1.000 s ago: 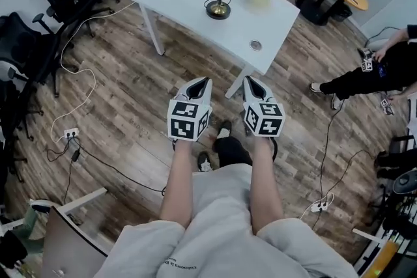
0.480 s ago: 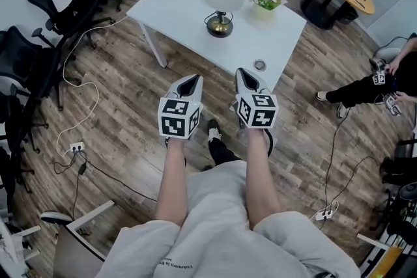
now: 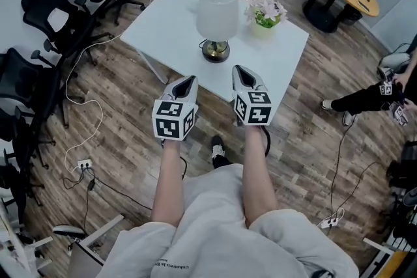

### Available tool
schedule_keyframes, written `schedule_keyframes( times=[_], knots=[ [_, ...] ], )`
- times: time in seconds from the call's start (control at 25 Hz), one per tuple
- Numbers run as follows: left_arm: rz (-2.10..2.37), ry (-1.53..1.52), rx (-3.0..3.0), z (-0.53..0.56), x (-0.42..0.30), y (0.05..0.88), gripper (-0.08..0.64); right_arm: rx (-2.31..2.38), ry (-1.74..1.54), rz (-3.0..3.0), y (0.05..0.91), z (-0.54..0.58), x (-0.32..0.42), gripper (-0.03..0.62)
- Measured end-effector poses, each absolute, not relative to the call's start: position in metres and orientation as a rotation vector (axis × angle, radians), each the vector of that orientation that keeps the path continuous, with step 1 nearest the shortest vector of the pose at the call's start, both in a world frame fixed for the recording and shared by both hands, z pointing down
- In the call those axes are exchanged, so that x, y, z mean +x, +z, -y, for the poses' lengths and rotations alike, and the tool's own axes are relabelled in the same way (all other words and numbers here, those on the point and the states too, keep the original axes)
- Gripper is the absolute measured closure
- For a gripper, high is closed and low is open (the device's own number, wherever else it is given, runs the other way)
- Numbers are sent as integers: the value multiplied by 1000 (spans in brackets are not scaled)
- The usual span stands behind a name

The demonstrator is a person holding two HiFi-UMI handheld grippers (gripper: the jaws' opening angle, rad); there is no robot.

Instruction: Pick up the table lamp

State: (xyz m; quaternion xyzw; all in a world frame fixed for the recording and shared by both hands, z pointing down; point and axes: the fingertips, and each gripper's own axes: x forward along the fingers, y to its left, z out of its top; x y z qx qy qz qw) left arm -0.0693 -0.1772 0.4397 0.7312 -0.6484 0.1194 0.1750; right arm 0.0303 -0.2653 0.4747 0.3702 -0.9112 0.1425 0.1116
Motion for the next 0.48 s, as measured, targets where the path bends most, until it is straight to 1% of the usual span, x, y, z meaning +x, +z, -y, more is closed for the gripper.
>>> schedule_keyframes(
  times=[0.24, 0.48],
  knots=[
    [1823, 367, 2063, 224, -81, 450, 558, 1099, 444, 2680, 492, 314, 22, 566],
    [1763, 391, 2049, 250, -76, 477, 558, 1068, 475, 2622, 527, 327, 20, 566]
  ],
)
